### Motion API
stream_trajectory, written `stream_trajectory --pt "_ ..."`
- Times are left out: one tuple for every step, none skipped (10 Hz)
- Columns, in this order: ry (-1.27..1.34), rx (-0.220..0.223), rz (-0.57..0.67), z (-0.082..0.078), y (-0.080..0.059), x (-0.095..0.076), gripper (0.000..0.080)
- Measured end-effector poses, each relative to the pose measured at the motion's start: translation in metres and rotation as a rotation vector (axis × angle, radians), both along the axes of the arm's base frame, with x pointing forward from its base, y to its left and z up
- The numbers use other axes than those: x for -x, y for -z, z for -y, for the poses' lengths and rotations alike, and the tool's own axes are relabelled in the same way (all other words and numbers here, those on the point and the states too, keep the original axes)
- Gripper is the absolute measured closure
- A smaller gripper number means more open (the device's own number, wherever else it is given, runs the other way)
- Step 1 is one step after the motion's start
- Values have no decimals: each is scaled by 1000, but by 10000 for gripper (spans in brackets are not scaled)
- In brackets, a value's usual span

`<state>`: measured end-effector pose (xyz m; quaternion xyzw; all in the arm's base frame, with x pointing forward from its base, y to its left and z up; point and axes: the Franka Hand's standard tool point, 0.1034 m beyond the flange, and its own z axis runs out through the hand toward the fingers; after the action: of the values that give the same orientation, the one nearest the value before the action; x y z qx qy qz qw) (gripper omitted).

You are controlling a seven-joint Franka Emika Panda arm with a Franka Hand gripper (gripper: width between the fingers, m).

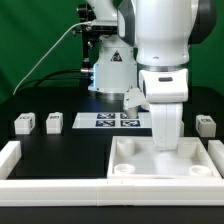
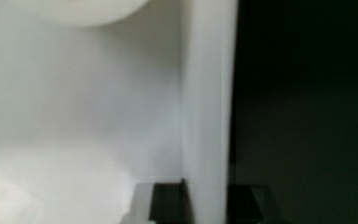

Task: Assemble one leg

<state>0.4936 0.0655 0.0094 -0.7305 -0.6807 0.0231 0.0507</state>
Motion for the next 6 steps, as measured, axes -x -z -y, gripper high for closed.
stream_trajectory --pt "-10 -5 1 -6 0 -1 725" --pt "-23 -9 2 -10 0 -2 725" --pt "-28 -12 3 -13 0 -2 725" --pt "-24 -11 5 -12 0 -3 725" --pt "-22 -11 5 -12 0 -3 725" --pt "-15 -10 7 -12 -1 -3 725"
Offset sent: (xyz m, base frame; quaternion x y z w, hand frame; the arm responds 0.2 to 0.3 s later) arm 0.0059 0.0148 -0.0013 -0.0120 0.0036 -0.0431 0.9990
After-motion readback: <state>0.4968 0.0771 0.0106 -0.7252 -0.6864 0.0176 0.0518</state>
